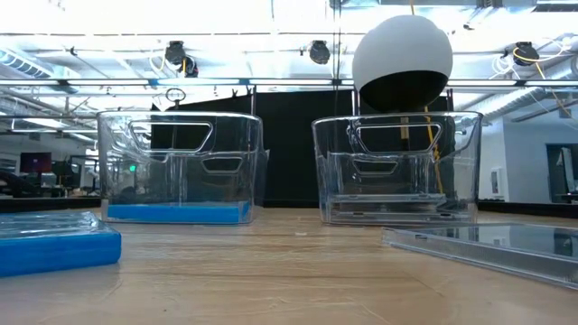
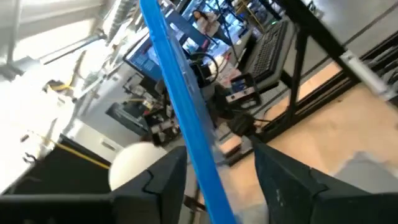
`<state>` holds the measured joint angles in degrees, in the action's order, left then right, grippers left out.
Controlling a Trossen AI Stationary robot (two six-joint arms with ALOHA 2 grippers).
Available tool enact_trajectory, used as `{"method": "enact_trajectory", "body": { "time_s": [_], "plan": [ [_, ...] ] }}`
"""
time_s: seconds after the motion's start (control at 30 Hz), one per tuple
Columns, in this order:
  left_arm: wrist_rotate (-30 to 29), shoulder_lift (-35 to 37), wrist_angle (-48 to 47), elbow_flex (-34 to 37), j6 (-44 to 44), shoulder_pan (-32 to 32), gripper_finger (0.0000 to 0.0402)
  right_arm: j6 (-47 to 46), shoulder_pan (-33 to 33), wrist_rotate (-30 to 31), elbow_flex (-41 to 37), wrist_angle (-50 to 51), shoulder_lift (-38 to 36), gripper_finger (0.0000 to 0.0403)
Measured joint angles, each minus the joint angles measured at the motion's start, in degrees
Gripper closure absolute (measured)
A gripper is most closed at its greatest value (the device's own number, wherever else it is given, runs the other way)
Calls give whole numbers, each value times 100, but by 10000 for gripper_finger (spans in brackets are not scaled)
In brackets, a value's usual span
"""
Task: Pick & place jewel cases by type
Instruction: Put the blue CD case into the left transparent bin
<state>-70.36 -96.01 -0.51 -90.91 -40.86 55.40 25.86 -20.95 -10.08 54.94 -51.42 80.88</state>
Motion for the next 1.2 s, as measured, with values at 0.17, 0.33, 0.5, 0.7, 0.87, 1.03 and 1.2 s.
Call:
{"method": "enact_trajectory", "body": {
  "time_s": [0.17,0.33,0.5,0.7,0.87,1.03,1.2],
  "plan": [
    [79,1,-2137,-1,2392,603,194,15,0,317,0,147,0,371],
    [1542,-44,-3782,272,4929,773,211,-71,34,563,0,345,0,366],
    [2651,-120,-3247,1363,4554,648,265,-73,70,561,0,421,0,372],
    [4062,36,-3021,2136,3533,252,374,-73,70,559,0,423,0,365],
    [5369,771,-3352,2136,2809,-433,391,-55,72,550,0,422,-2,371],
    [6092,1956,-3877,2177,2293,-1125,395,-46,70,537,0,457,-3,364],
    [6785,3550,-3299,2907,2087,-1737,397,-31,66,534,0,476,-4,369]
  ]
}}
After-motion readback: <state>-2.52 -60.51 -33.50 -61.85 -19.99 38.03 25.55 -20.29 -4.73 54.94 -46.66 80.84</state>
